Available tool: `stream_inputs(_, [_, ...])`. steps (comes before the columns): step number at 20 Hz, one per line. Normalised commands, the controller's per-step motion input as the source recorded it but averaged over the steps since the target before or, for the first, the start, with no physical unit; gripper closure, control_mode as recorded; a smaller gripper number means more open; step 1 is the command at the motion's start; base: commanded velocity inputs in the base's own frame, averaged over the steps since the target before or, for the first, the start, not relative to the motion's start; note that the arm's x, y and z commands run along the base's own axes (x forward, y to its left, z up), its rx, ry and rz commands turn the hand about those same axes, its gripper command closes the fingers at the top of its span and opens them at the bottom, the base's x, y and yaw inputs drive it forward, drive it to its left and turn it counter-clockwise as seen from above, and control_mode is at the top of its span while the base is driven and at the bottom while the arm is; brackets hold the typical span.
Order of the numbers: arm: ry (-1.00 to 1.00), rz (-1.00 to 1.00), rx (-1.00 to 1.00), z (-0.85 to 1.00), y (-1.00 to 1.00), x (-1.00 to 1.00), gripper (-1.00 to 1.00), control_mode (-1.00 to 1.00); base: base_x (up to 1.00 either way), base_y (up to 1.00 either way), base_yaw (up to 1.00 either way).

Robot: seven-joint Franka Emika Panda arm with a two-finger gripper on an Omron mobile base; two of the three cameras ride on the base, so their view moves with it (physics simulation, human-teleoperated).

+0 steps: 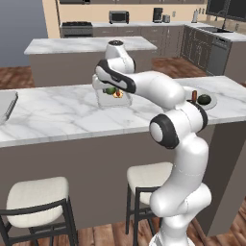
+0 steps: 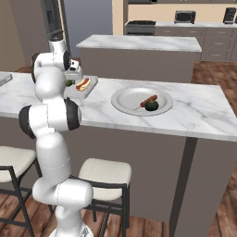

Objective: Place one cooked food and one vegetable from the large plate to each tupperware container.

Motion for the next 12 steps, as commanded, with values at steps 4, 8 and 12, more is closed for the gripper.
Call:
stream_inputs(4, [0.00,0.00,-0.02,-0.18,0.00,0.01,1.00,-1.00,0.00,0.00,0.00])
stream_inputs(8, [-0.01,0.00,-0.01,-0.14,0.00,0.00,1.00,-1.00,0.00,0.00,0.00])
stream_inputs(12, [-0.06,0.00,0.00,-0.09,0.00,0.01,1.00,-1.00,0.00,0.00,0.00])
